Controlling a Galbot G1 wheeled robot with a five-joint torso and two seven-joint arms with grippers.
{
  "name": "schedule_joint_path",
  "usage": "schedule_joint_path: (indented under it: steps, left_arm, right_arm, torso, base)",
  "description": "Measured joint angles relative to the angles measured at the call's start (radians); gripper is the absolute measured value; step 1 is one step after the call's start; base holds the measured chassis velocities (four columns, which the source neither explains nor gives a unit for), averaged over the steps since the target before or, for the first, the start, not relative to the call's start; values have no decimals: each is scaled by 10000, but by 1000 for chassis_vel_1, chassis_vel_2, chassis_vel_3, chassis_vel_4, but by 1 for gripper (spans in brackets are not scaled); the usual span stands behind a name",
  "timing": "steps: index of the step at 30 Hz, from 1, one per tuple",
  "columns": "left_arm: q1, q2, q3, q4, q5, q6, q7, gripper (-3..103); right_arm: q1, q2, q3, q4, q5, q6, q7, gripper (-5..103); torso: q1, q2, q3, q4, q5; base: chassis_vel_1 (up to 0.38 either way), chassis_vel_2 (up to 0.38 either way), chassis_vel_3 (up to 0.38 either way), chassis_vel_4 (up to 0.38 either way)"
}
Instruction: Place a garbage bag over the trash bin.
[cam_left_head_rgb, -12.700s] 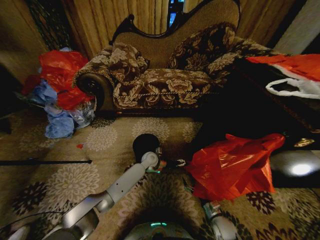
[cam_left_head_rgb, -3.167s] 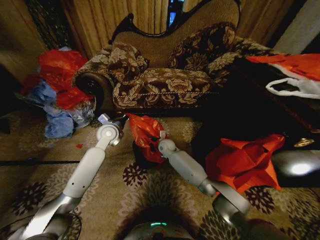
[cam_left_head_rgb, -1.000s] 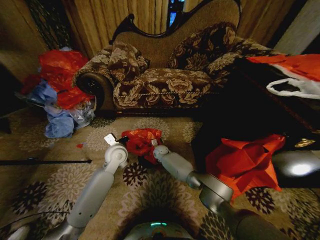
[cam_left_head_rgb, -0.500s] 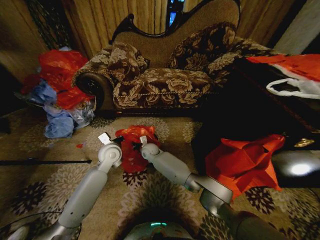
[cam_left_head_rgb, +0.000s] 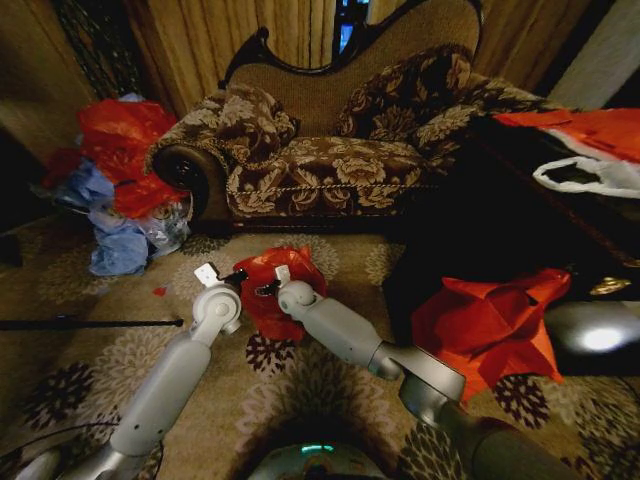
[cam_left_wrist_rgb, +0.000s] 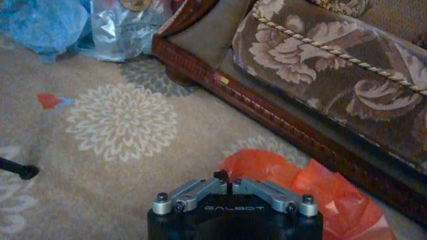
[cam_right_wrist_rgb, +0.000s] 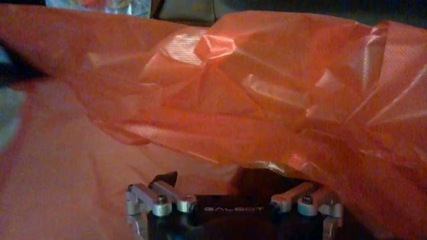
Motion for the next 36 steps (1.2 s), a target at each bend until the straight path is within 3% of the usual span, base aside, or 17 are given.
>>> schedule_joint_path:
  steps: [8, 21, 23, 25, 30, 36]
  left_arm:
    - [-226, -121, 74, 147, -17, 11, 4, 0]
    - [-242, 125, -10, 118, -87, 18, -49, 0]
    - [-232, 257, -77, 157, -115, 9, 10, 0]
    - [-193, 294, -116, 159, -180, 6, 67, 0]
    - [-161, 218, -106, 216, -189, 4, 125, 0]
    - [-122, 194, -83, 210, -187, -1, 143, 0]
  right_arm:
    - [229, -579, -87, 1603, 1192, -418, 917, 100]
    - [-1, -1215, -199, 3255, 1901, -619, 1885, 100]
    - [-131, -1565, -168, 4036, 2044, -655, 2180, 100]
    - [-140, -2011, -154, 4730, 2081, -695, 2269, 100]
    - [151, -2333, 2, 5460, 2432, -710, 2483, 100]
    - [743, -2023, 598, 5014, 2512, -792, 2107, 100]
  torso:
    - [0, 0, 0, 1, 1]
    - [0, 0, -1, 3, 1]
    - [-1, 0, -1, 2, 1]
    - [-1, 0, -1, 2, 1]
    - [-2, 1, -1, 1, 2]
    - [-2, 1, -1, 0, 0]
  base:
    - [0, 0, 0, 0]
    - [0, 0, 0, 0]
    - [0, 0, 0, 0]
    - [0, 0, 0, 0]
    - [0, 0, 0, 0]
    - [0, 0, 0, 0]
